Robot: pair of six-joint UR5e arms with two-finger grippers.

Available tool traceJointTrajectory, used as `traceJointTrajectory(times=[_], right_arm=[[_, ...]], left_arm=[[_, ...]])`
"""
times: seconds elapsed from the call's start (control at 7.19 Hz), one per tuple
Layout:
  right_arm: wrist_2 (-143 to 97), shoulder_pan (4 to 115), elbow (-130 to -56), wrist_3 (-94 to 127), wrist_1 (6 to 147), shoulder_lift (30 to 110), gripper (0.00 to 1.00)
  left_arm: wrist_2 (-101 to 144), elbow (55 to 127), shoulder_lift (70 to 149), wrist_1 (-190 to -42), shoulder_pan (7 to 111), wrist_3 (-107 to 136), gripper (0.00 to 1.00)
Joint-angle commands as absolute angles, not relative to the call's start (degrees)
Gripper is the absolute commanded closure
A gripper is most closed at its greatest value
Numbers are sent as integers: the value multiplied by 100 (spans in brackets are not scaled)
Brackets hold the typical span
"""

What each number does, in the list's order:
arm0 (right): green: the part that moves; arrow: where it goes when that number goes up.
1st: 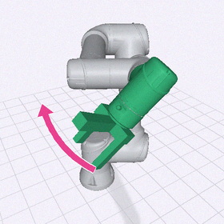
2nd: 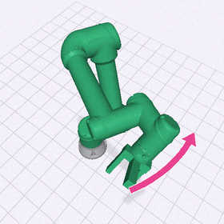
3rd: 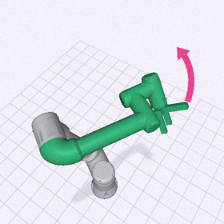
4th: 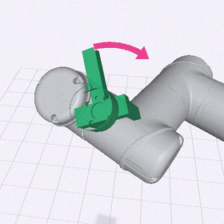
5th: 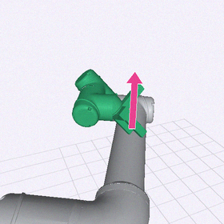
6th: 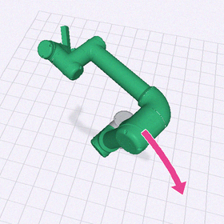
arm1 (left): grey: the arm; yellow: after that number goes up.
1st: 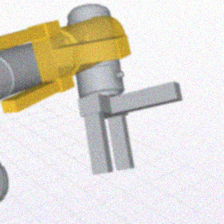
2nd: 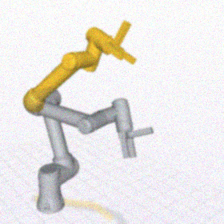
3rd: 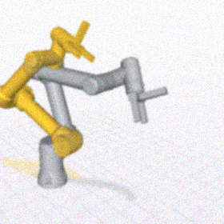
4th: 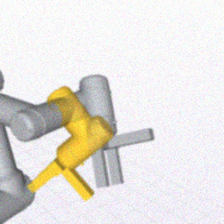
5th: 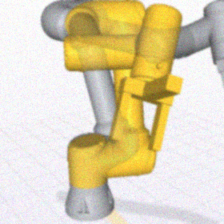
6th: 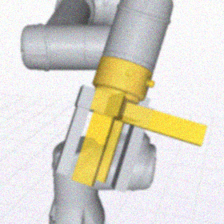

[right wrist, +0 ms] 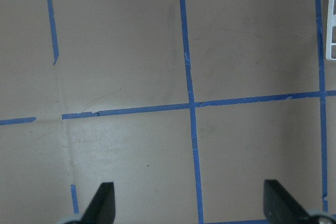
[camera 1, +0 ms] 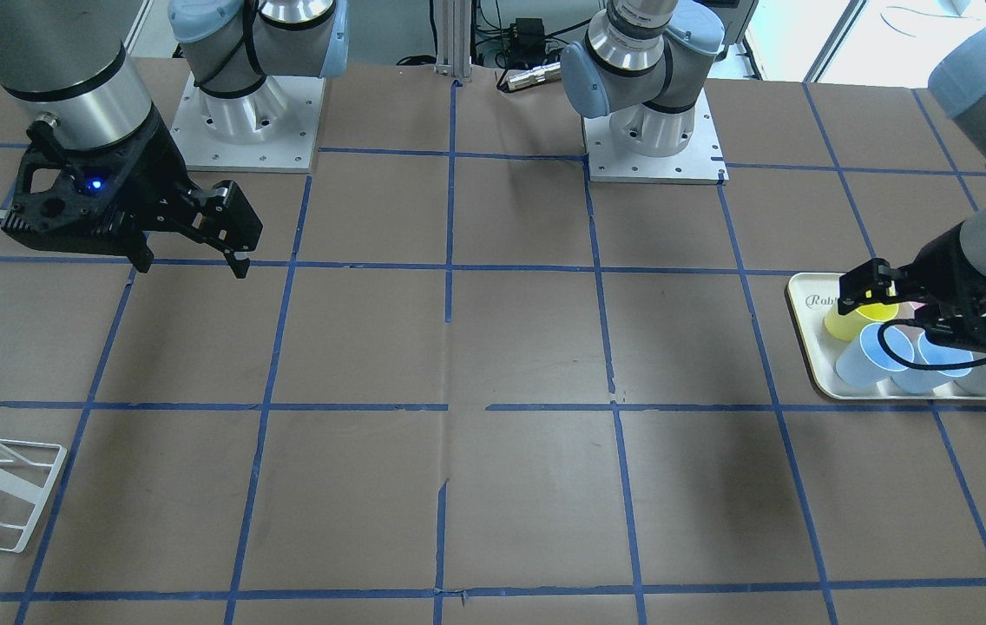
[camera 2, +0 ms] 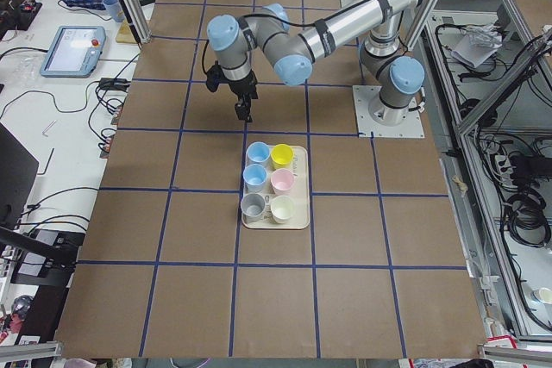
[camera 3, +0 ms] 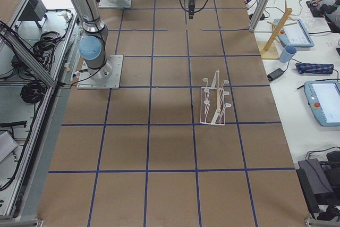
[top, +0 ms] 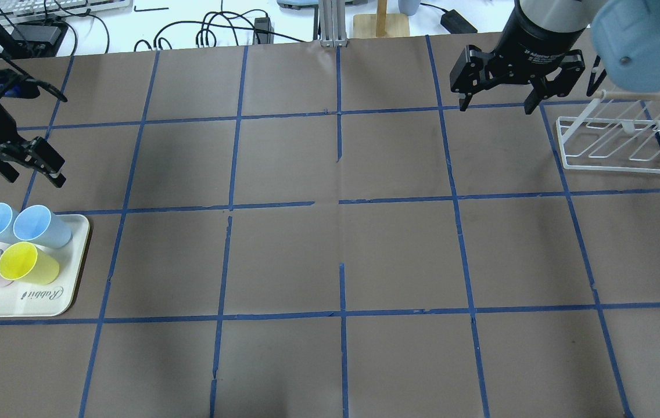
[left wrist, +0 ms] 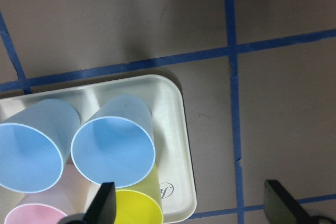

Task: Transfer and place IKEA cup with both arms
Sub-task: 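Open the left gripper and raise it away from the tray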

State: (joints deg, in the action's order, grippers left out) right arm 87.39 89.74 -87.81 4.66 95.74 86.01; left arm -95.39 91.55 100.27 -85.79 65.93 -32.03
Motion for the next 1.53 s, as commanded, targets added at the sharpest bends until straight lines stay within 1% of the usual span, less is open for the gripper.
traceJointTrajectory(times=[0.0,0.14,0.42,0.7,1.39], right_arm=[[8736,8974,-8780,466,9571,8604,0],[8736,8974,-8780,466,9563,8604,0],[8736,8974,-8780,466,9571,8605,0],[8736,8974,-8780,466,9563,8605,0],[8736,8974,-8780,466,9571,8604,0]], left_arm=[[-9231,8956,9329,-9052,7510,-1756,0],[-9159,9008,9169,-9061,8002,-1149,0],[-9167,9201,8948,-9061,8908,-784,0],[-9176,9657,8588,-9009,8991,-861,0],[-9176,9545,8578,-9149,8921,-896,0]])
